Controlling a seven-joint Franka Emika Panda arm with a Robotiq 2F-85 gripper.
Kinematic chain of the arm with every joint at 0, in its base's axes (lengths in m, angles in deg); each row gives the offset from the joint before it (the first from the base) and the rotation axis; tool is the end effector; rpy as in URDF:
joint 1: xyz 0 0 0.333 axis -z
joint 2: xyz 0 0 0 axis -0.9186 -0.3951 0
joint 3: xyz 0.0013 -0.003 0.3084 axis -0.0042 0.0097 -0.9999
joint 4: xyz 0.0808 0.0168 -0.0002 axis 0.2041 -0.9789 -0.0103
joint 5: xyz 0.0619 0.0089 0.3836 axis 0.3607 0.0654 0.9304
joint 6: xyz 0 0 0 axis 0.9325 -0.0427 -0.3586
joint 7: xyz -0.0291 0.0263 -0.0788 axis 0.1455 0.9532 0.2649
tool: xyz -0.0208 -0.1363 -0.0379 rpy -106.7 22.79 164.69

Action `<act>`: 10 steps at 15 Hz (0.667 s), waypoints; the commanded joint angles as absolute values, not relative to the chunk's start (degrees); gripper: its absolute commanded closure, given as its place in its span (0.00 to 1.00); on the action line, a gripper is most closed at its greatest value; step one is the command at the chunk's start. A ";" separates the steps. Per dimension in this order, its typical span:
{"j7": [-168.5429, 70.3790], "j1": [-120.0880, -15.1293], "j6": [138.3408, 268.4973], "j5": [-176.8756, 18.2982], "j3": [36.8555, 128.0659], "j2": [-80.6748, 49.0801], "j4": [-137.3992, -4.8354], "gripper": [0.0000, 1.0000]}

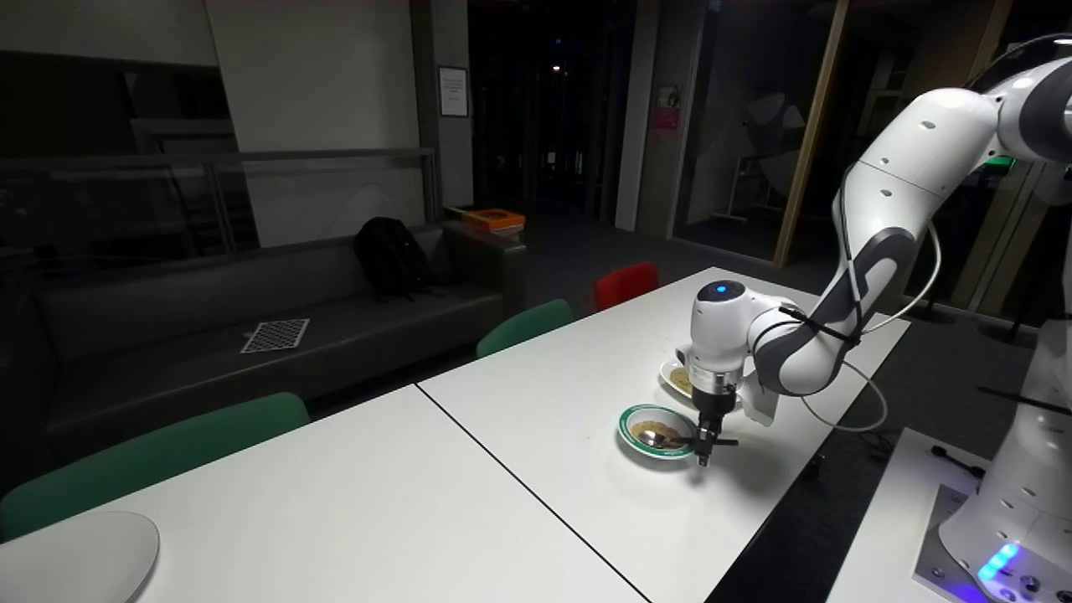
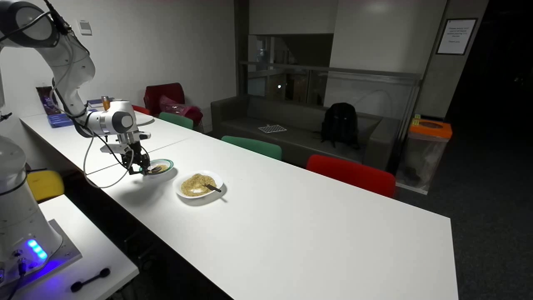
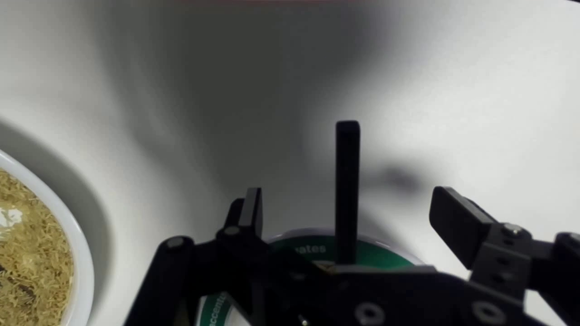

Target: Put the spoon in the left bowl on the table, then pour the contents from the left bowl to the right bowl

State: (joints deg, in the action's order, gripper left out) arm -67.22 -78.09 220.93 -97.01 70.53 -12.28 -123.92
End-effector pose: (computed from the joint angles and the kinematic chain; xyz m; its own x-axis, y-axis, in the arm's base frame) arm 0.4117 0.1531 0.1426 0.9638 0.2581 -0.0664 0.2651 -0.9541 0.1395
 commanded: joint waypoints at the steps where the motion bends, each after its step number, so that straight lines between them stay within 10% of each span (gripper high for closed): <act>1: -66.92 -79.82 220.67 -95.99 71.90 -10.87 -123.38 0.00; 10: -67.08 -80.41 219.15 -96.07 72.21 -10.60 -122.13 0.16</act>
State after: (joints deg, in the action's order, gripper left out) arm -67.22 -79.08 220.79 -97.00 71.00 -11.99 -122.18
